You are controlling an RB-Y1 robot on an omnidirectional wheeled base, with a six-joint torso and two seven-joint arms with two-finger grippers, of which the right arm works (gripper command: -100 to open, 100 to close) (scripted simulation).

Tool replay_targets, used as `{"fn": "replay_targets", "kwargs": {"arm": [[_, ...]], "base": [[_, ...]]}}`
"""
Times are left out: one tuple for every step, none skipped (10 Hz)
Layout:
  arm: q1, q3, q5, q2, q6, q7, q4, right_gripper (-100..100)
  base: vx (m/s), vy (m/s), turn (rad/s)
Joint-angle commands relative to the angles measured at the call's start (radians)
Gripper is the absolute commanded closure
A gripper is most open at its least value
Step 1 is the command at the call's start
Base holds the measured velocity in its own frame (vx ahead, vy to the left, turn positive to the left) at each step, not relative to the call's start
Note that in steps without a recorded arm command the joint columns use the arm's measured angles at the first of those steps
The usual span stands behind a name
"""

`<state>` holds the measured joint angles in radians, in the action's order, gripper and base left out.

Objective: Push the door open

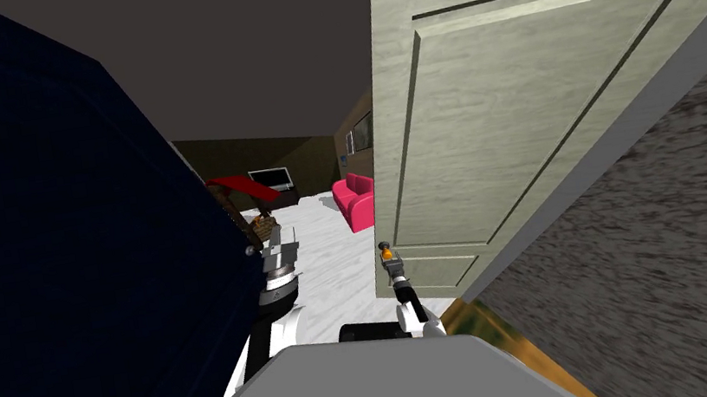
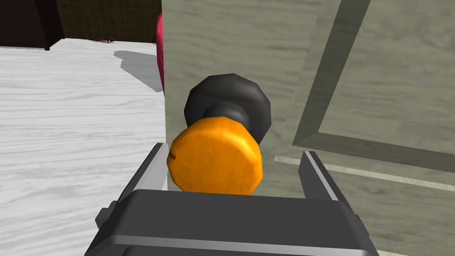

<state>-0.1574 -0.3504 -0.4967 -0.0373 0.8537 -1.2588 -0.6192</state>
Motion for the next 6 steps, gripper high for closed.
{"fn": "replay_targets", "kwargs": {"arm": [[0.023, 0.015, -0.008, -0.025, -0.021, 0.008, -0.045, 100], [0.023, 0.015, -0.008, -0.025, -0.021, 0.008, -0.045, 100], [0.021, 0.034, -0.018, -0.03, -0.018, 0.013, -0.044, 100], [0.02, 0.041, -0.022, -0.03, -0.017, 0.015, -0.043, 100], [0.02, 0.048, -0.026, -0.031, -0.016, 0.016, -0.042, 100], [0.019, 0.054, -0.029, -0.032, -0.015, 0.018, -0.042, 100]], "base": [[0.068, 0.02, 0.005], [0.019, 0.006, 0.019], [0.073, 0.06, -0.053], [0.123, 0.091, -0.041], [0.127, 0.066, -0.096], [0.107, 0.055, -0.045]]}}
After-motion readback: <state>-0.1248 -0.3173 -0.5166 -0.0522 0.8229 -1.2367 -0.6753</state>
